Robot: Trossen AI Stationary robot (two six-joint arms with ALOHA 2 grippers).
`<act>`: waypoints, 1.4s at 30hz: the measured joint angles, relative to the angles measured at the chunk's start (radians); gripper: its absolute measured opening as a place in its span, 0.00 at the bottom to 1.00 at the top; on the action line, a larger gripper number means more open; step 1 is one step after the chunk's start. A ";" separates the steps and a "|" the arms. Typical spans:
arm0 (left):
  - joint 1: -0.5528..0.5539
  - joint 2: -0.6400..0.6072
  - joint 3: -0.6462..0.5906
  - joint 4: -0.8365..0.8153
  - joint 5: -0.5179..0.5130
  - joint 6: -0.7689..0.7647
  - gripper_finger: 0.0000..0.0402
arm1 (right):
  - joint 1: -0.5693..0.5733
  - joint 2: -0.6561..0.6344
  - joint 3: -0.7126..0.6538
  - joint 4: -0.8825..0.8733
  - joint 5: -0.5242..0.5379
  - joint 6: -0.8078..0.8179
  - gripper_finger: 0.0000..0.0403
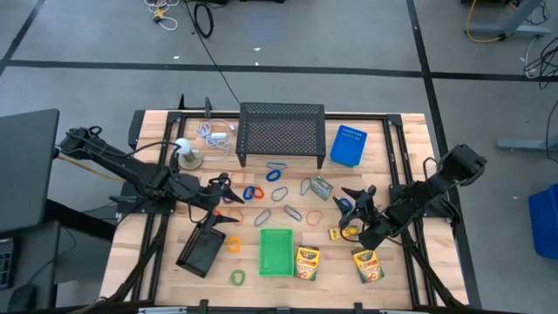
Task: Pick & Place Office Desk Supplies
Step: Put the crayon box into the green bin
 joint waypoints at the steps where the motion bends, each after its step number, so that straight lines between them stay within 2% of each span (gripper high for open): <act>1: 0.000 0.000 0.000 0.000 0.000 0.000 0.70 | 0.004 0.021 0.000 0.025 0.002 0.000 0.58; 5: 0.000 0.000 0.000 -0.001 0.000 -0.001 0.70 | 0.006 0.101 0.001 0.115 0.026 -0.016 0.58; 10: 0.000 0.000 0.000 -0.001 0.000 -0.007 0.70 | 0.004 0.165 0.001 0.146 0.028 -0.002 0.58; 23: 0.000 0.000 0.000 -0.002 0.000 -0.018 0.70 | 0.003 0.174 0.002 0.173 -0.050 0.012 0.57; 29: 0.000 0.000 0.000 -0.002 0.000 -0.022 0.70 | 0.001 0.174 0.006 0.187 -0.121 0.008 0.66; 34: 0.000 0.000 0.000 0.013 0.000 -0.026 0.70 | 0.002 0.174 0.039 0.192 -0.133 -0.085 0.74; 42: 0.000 0.000 0.000 0.047 -0.028 -0.027 0.70 | -0.004 0.174 0.055 0.146 -0.115 -0.166 0.76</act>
